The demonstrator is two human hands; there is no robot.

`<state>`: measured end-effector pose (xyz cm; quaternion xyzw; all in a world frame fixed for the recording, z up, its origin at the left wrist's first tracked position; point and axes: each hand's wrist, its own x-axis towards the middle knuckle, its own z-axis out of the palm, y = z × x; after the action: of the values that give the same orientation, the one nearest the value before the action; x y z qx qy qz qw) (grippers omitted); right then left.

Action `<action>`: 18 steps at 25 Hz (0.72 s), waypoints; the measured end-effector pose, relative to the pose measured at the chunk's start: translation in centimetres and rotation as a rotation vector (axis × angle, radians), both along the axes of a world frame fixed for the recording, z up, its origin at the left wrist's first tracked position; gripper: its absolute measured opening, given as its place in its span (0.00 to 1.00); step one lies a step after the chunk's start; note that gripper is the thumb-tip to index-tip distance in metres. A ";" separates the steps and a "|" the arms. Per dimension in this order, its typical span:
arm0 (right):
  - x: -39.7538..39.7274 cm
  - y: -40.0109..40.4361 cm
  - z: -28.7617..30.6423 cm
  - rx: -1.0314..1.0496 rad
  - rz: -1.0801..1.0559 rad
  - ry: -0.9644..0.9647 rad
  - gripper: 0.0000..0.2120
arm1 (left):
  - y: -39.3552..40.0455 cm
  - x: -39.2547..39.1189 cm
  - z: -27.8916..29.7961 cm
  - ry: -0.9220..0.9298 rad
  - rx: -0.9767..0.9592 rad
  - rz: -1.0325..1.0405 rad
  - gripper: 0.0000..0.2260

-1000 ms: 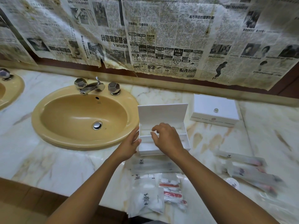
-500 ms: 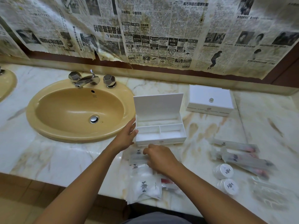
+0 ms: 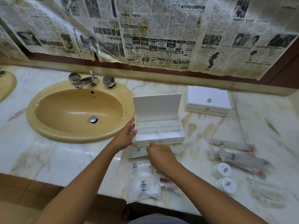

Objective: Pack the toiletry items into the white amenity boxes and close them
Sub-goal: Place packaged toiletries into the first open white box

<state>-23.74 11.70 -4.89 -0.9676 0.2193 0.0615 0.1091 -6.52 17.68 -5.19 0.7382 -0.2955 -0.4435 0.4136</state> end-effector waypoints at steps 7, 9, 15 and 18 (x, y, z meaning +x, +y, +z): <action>0.5 0.3 1.6 -0.057 -0.087 -0.151 0.10 | -0.1 0.4 -0.1 -0.003 -0.002 -0.026 0.26; 0.6 0.2 3.1 -0.049 -0.120 -0.192 0.19 | -0.1 0.6 -0.2 -0.022 0.004 -0.039 0.26; 1.1 -2.2 5.7 -0.122 -0.163 -0.433 0.11 | -0.1 1.2 -0.1 -0.041 0.003 -0.102 0.29; 1.8 -3.9 6.2 -0.147 -0.240 -0.522 0.06 | -0.2 1.1 -0.2 -0.040 0.030 -0.061 0.24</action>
<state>-21.93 7.85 1.32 -0.9232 0.3003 -0.2188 0.0979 -5.38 17.48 -5.36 0.7436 -0.3193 -0.4455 0.3830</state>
